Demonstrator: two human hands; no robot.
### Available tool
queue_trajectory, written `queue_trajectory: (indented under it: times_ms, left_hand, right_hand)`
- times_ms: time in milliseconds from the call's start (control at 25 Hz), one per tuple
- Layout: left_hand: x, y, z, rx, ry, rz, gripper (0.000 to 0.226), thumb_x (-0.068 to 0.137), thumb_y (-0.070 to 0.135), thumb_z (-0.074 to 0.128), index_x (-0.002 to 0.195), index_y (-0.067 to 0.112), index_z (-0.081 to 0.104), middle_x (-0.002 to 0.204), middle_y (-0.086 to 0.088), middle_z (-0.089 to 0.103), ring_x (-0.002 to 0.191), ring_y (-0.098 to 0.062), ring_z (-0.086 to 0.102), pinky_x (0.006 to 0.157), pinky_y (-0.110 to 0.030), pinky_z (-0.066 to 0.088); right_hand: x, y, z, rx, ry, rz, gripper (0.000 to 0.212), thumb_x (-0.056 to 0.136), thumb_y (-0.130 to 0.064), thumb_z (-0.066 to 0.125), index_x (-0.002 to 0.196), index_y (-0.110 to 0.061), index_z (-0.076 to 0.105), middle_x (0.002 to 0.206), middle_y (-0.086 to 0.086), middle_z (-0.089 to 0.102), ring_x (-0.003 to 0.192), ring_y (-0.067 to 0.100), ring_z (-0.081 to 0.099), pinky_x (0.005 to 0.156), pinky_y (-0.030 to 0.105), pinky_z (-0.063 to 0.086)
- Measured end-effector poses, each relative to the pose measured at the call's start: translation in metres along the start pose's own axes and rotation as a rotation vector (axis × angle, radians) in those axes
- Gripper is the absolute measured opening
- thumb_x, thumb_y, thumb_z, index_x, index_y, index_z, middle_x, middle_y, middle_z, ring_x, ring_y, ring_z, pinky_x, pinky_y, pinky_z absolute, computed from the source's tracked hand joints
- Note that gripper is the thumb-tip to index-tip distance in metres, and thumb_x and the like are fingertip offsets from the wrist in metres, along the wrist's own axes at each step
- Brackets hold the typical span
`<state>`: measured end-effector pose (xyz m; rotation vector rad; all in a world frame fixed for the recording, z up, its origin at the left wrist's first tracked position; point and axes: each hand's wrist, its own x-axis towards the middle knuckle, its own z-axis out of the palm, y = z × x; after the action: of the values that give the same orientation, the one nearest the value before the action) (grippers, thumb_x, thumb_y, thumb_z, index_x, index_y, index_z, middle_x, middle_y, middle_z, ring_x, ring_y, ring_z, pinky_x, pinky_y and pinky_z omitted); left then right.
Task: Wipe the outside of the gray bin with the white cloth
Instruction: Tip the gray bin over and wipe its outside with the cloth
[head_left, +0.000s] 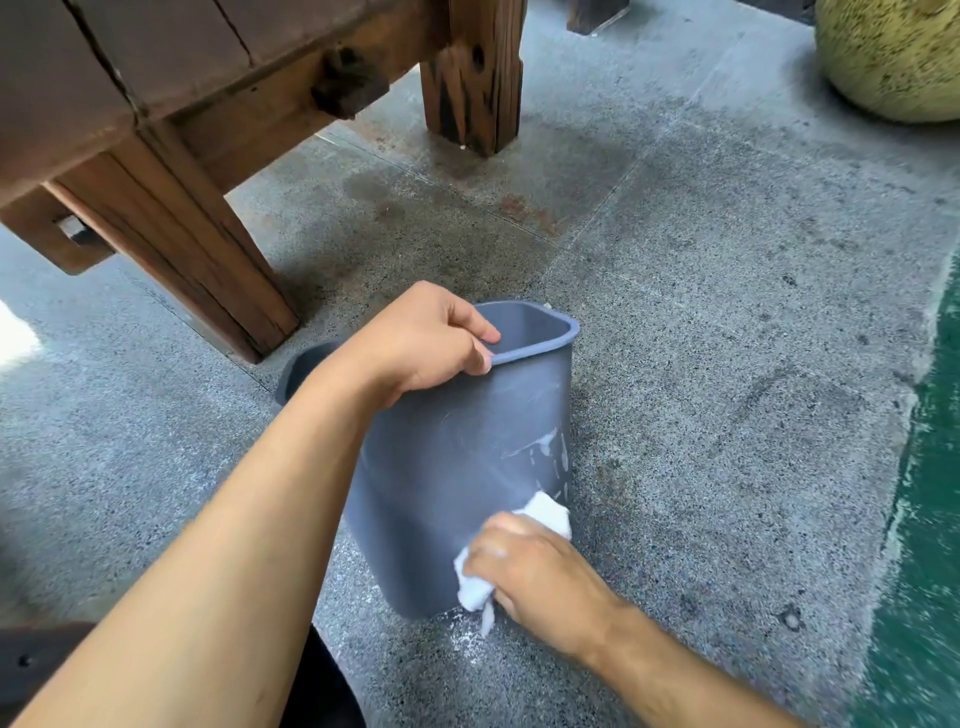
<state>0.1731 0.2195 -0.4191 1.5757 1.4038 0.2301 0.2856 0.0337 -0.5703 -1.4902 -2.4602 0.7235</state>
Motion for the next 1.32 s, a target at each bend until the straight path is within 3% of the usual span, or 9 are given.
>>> queue_trajectory:
  times_ms: [160, 360, 640, 800, 960, 1040, 1160, 1240, 1320]
  left_hand:
    - [0.003, -0.001, 0.001, -0.015, 0.015, 0.001, 0.022, 0.067, 0.011, 0.077, 0.082, 0.027, 0.081, 0.088, -0.008, 0.079, 0.08, -0.022, 0.064, 0.083, -0.03, 0.052]
    - [-0.003, 0.002, 0.0, -0.091, 0.012, -0.042, 0.022, 0.073, 0.002, 0.08, 0.09, 0.016, 0.083, 0.097, -0.022, 0.079, 0.077, -0.025, 0.066, 0.085, -0.05, 0.061]
    - [0.004, -0.001, 0.003, -0.126, 0.034, -0.078, 0.022, 0.079, 0.003, 0.081, 0.101, 0.008, 0.079, 0.098, -0.021, 0.079, 0.077, -0.025, 0.069, 0.087, -0.049, 0.061]
    - [0.005, 0.0, 0.005, -0.151, 0.054, -0.102, 0.01, 0.084, 0.004, 0.076, 0.078, 0.012, 0.079, 0.085, -0.015, 0.077, 0.075, -0.028, 0.072, 0.077, -0.047, 0.064]
    - [0.014, -0.004, 0.008, -0.128, 0.144, -0.09, 0.02, 0.08, 0.005, 0.076, 0.063, 0.015, 0.073, 0.069, -0.008, 0.071, 0.063, -0.021, 0.063, 0.074, -0.037, 0.059]
    - [0.018, -0.007, 0.003, -0.143, 0.174, -0.1, 0.016, 0.079, 0.006, 0.075, 0.065, 0.014, 0.075, 0.071, -0.01, 0.072, 0.066, -0.022, 0.063, 0.08, -0.042, 0.061]
    - [0.02, -0.01, -0.001, -0.192, 0.157, -0.13, 0.014, 0.079, 0.005, 0.076, 0.069, 0.014, 0.077, 0.075, -0.012, 0.075, 0.071, -0.025, 0.068, 0.084, -0.053, 0.062]
    - [0.018, -0.008, 0.003, -0.181, 0.163, -0.133, 0.011, 0.079, 0.008, 0.076, 0.069, 0.014, 0.077, 0.077, -0.013, 0.076, 0.073, -0.029, 0.072, 0.081, -0.055, 0.063]
    - [0.017, -0.005, 0.006, -0.149, 0.207, -0.123, 0.008, 0.078, 0.013, 0.076, 0.07, 0.015, 0.076, 0.082, -0.014, 0.077, 0.077, -0.031, 0.073, 0.08, -0.051, 0.063]
  right_hand:
    - [-0.031, 0.022, -0.005, 0.04, -0.008, 0.135, 0.015, 0.087, -0.021, 0.058, 0.093, -0.029, 0.07, 0.092, -0.01, 0.064, 0.094, 0.013, 0.052, 0.082, 0.028, 0.048]
    - [0.009, -0.004, -0.068, 0.27, 0.614, 0.121, 0.029, 0.08, -0.007, 0.057, 0.097, -0.021, 0.076, 0.098, -0.003, 0.065, 0.085, 0.021, 0.062, 0.076, 0.03, 0.053]
    - [0.035, -0.063, -0.062, 0.74, 0.915, 0.539, 0.027, 0.088, -0.019, 0.068, 0.113, -0.026, 0.073, 0.097, -0.007, 0.061, 0.092, 0.008, 0.065, 0.087, 0.032, 0.053]
    - [0.04, -0.061, -0.054, 0.625, 1.214, 0.741, 0.034, 0.086, -0.029, 0.072, 0.12, -0.034, 0.072, 0.098, -0.014, 0.058, 0.089, 0.002, 0.065, 0.084, 0.029, 0.053]
    - [0.052, -0.076, -0.054, 0.618, 1.086, 0.567, 0.035, 0.089, -0.035, 0.067, 0.121, -0.021, 0.071, 0.107, -0.01, 0.065, 0.1, 0.002, 0.064, 0.091, 0.018, 0.048]
    - [0.053, -0.072, -0.05, 0.79, 1.012, 0.486, 0.031, 0.093, -0.032, 0.058, 0.118, -0.021, 0.073, 0.109, -0.008, 0.073, 0.103, 0.005, 0.068, 0.092, 0.023, 0.052]
    - [0.051, -0.06, -0.047, 0.957, 0.982, 0.654, 0.024, 0.09, -0.018, 0.07, 0.11, -0.031, 0.068, 0.11, -0.005, 0.067, 0.091, 0.006, 0.07, 0.083, 0.027, 0.058]
    - [0.051, -0.057, -0.043, 0.77, 0.948, 0.814, 0.038, 0.082, -0.03, 0.08, 0.115, -0.029, 0.062, 0.112, -0.006, 0.055, 0.094, 0.007, 0.063, 0.088, 0.023, 0.052]
    - [0.053, -0.055, -0.038, 0.666, 0.877, 0.931, 0.075, 0.072, -0.059, 0.074, 0.133, -0.023, 0.051, 0.115, -0.007, 0.051, 0.108, 0.019, 0.058, 0.1, 0.033, 0.046]
